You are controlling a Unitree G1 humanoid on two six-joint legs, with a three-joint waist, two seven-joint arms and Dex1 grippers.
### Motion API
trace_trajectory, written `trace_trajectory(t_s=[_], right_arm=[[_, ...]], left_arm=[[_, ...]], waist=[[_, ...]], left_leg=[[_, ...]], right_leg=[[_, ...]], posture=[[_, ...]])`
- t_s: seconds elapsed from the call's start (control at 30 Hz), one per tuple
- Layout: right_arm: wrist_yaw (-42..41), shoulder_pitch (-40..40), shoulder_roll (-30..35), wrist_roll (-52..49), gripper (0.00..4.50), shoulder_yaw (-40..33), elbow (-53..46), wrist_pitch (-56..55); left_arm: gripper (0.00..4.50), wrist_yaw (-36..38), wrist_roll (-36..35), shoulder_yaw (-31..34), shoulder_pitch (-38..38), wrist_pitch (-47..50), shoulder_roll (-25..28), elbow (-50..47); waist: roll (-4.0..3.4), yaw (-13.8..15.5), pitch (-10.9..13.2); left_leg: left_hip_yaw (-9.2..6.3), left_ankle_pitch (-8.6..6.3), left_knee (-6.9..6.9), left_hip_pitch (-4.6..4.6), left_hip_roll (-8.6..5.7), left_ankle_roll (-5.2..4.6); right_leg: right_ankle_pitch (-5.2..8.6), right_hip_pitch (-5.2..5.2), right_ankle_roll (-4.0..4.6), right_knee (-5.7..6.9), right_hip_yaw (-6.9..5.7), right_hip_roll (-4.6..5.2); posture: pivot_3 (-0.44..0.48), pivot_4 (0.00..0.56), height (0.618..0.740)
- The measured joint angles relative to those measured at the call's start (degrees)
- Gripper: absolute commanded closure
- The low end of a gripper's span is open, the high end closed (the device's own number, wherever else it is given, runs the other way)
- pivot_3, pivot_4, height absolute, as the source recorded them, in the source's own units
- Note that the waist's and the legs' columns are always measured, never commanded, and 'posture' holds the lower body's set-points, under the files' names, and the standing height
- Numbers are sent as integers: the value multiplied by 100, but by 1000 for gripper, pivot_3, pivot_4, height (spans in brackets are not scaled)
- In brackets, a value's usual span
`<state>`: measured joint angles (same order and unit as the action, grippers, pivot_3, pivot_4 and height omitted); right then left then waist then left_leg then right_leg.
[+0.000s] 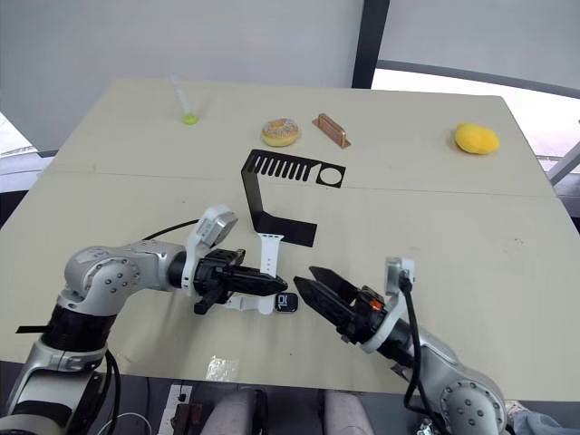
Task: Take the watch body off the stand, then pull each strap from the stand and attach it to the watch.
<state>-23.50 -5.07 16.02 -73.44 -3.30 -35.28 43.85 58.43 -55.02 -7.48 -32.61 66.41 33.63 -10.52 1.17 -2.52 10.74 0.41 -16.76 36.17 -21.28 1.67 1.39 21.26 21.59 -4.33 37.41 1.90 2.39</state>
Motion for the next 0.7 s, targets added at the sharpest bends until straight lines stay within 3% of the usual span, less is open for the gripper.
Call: trace_trajectory(t_s=[0.17,0.2,0.27,0.43,0.7], right_arm=[[254,305,-192,-107,38,233,33,-18],[263,422,-235,-109,271,285,103,-22],[278,552,-310,-116,874,311,176,-52],[276,651,-314,-118,3324,399,212,-108],[275,651,-315,-141,3324,420,330,-144]], left_arm=[[4500,-23,2,-41,-16,201,-122,0],[4500,-43,3,-40,-18,212,-165,1],[4500,-81,4,-40,-24,229,-233,1],[4500,-97,18,-39,-32,234,-241,4],[4500,-127,22,0,-48,213,-331,41]], waist=[[0,19,0],[0,18,0],[0,31,0],[0,45,0],[0,55,0]], left_leg=[[-2,1,1,-1,1,2],[-1,1,2,-1,0,2],[-2,1,1,0,1,2],[-2,1,1,-1,1,2],[-1,1,1,-1,1,2]], right_leg=[[0,1,0,-1,0,0],[0,1,0,-2,0,0],[0,1,0,-1,-1,0],[0,1,0,-1,-1,0],[0,1,0,-1,-1,-1]], posture=[[0,150,740],[0,150,740],[0,150,740],[0,150,740],[0,150,740]])
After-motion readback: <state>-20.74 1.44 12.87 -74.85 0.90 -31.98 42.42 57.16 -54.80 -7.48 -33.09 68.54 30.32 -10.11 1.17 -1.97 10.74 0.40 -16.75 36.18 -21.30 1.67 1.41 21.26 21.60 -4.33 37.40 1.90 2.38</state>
